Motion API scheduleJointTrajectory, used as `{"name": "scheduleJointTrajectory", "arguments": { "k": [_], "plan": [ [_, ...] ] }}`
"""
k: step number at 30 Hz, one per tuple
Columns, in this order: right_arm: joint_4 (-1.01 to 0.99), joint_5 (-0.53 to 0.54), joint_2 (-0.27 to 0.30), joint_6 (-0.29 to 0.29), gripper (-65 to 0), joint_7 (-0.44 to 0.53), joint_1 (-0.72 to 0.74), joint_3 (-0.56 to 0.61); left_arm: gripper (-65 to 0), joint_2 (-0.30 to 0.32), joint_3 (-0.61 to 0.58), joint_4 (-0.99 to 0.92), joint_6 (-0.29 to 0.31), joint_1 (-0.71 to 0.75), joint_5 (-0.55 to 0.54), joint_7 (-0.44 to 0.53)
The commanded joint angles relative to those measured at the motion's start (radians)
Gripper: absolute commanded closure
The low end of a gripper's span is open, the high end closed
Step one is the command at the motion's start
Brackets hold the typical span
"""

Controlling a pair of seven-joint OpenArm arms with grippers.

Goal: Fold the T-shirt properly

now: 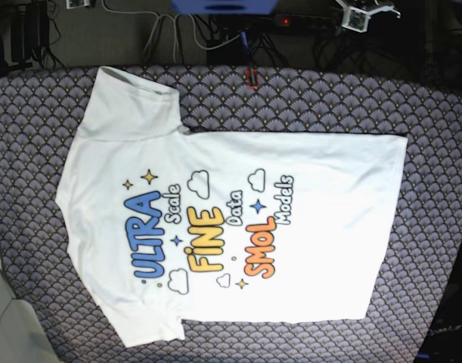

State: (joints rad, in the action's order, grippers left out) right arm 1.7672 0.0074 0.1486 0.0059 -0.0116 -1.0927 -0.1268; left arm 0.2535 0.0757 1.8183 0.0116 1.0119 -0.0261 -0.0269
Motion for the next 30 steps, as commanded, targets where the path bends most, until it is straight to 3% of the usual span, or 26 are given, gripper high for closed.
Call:
{"name": "scheduleJointTrajectory", "arguments": {
  "k": [1,3,5,10,14,17,23,25,30],
  "plan": [
    [0.064,0.004,0.003,-0.001,0.0,0.037,-0.020,-0.024,-0.5,0.005,0.026,0.056,-0.002,0.026,-0.024,0.017],
    [0.144,0.004,0.001,-0.001,-0.9,0.035,-0.020,-0.058,-0.9,0.010,0.074,0.123,0.000,0.034,-0.091,0.014],
    [0.185,0.004,0.001,-0.001,-6.0,0.035,-0.010,-0.080,-5.0,0.011,0.125,0.159,0.000,0.028,-0.157,-0.037],
    [0.199,0.004,0.003,-0.001,-24.5,0.034,0.107,-0.083,-23.9,0.011,0.235,0.169,0.003,-0.100,-0.288,-0.253],
    [0.199,0.007,0.004,0.010,-32.2,-0.040,0.201,-0.076,-24.3,0.004,0.302,0.169,0.103,-0.195,-0.324,-0.413],
    [0.199,0.041,-0.001,0.124,-32.9,-0.136,0.282,-0.084,-24.3,-0.023,0.349,0.171,0.158,-0.241,-0.347,-0.489],
    [0.191,0.205,-0.001,0.280,-32.9,-0.359,0.386,-0.121,-24.3,-0.059,0.428,0.171,0.172,-0.285,-0.343,-0.545],
    [0.185,0.242,-0.001,0.308,-32.9,-0.397,0.409,-0.130,-24.3,-0.059,0.433,0.171,0.172,-0.285,-0.343,-0.543],
    [0.179,0.259,-0.001,0.309,-32.9,-0.445,0.466,-0.130,-24.3,-0.059,0.434,0.171,0.172,-0.304,-0.341,-0.546]
  ]
}}
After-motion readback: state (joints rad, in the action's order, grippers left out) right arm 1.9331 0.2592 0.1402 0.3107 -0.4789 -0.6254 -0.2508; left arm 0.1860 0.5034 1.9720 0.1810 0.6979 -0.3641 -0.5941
